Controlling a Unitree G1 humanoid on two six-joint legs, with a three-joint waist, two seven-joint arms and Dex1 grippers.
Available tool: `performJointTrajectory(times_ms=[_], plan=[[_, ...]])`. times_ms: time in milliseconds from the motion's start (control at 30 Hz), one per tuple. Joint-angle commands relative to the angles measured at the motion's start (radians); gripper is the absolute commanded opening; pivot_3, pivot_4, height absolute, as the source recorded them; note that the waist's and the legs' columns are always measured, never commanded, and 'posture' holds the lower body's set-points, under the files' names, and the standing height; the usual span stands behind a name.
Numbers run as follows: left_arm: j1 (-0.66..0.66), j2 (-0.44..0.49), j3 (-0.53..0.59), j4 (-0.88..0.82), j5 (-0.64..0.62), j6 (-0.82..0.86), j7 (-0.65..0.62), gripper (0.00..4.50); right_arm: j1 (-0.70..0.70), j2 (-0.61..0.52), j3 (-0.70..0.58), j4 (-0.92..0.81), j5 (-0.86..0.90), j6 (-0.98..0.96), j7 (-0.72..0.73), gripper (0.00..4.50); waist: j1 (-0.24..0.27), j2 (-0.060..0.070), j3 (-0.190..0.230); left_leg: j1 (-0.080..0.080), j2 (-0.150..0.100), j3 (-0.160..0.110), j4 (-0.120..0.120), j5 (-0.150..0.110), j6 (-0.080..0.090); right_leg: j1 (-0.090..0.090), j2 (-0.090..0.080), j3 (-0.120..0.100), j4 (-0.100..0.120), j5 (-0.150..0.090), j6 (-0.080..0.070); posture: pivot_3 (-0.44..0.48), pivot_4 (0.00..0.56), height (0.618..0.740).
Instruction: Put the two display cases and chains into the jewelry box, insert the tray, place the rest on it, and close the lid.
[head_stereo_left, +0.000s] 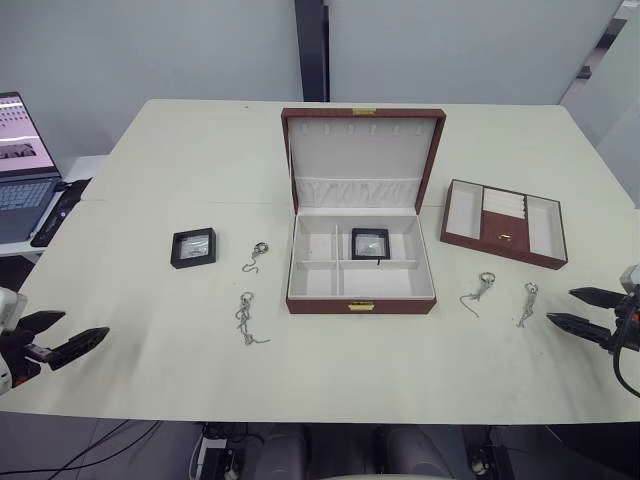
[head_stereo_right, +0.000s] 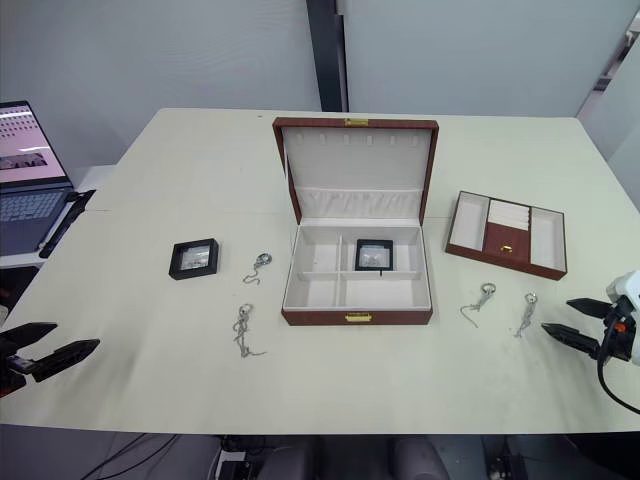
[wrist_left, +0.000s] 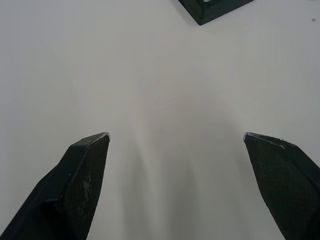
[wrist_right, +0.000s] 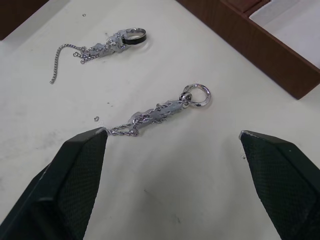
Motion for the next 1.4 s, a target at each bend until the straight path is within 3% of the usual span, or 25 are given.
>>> performJointTrajectory(times_ms=[33, 200, 400, 633, 800, 1067, 1300, 1400], plan=[[-0.012, 0.027, -0.009, -0.034, -0.008, 0.001, 0.001, 4.45, -0.010, -0.013, -0.037, -0.064, 0.041, 0.022, 0.007, 4.50, 0.000, 0.000, 0.000, 0.000, 0.000, 0.000, 0.000, 0.000, 0.000, 0.000, 0.000, 0.000, 0.000, 0.000, 0.000, 0.000, 0.150, 0.740], [-0.064, 0.086, -0.111, -0.025, 0.023, -0.032, -0.033, 4.45, -0.035, -0.004, -0.039, -0.260, 0.149, 0.141, 0.004, 4.50, 0.000, 0.000, 0.000, 0.000, 0.000, 0.000, 0.000, 0.000, 0.000, 0.000, 0.000, 0.000, 0.000, 0.000, 0.000, 0.000, 0.150, 0.740], [-0.294, 0.155, -0.337, 0.054, 0.074, -0.102, -0.089, 4.45, -0.126, 0.059, 0.034, -0.515, 0.301, 0.283, -0.037, 4.50, 0.002, 0.000, 0.000, -0.001, 0.000, -0.001, 0.000, 0.000, 0.000, 0.000, 0.000, -0.001, 0.000, 0.000, 0.000, 0.000, 0.150, 0.740], [-0.630, 0.132, -0.605, 0.218, 0.171, -0.197, -0.178, 4.45, -0.235, 0.157, 0.145, -0.743, 0.383, 0.352, -0.141, 4.50, 0.002, 0.000, 0.000, -0.003, -0.001, -0.001, 0.001, 0.000, 0.000, -0.003, 0.002, -0.002, 0.001, 0.000, 0.000, 0.000, 0.150, 0.740], [-0.807, 0.098, -0.750, 0.391, 0.270, -0.316, -0.242, 4.45, -0.239, 0.184, 0.177, -0.857, 0.398, 0.376, -0.214, 4.50, 0.002, 0.000, 0.000, -0.004, -0.001, -0.002, 0.001, 0.000, 0.000, -0.003, 0.004, -0.002, 0.001, 0.000, 0.000, 0.000, 0.150, 0.740], [-1.016, 0.009, -0.870, 0.699, 0.389, -0.467, -0.289, 4.45, -0.199, 0.192, 0.179, -0.947, 0.414, 0.386, -0.287, 4.50, 0.002, 0.000, 0.000, -0.005, -0.001, -0.002, 0.002, 0.000, 0.000, -0.004, 0.006, -0.002, 0.002, 0.000, 0.000, 0.000, 0.150, 0.740], [-1.068, -0.021, -0.903, 0.816, 0.462, -0.517, -0.278, 4.45, -0.162, 0.198, 0.170, -0.984, 0.429, 0.390, -0.332, 4.50, -0.001, -0.001, 0.001, -0.005, 0.000, -0.002, 0.002, 0.000, 0.000, -0.005, 0.007, -0.002, 0.004, 0.000, 0.000, 0.000, 0.150, 0.740], [-1.066, -0.026, -0.898, 0.830, 0.475, -0.529, -0.273, 3.82, -0.150, 0.195, 0.178, -0.981, 0.418, 0.380, -0.335, 4.50, -0.001, -0.001, 0.001, -0.004, 0.000, -0.002, 0.002, 0.000, 0.000, -0.006, 0.007, -0.002, 0.005, 0.000, 0.000, 0.000, 0.150, 0.740]])
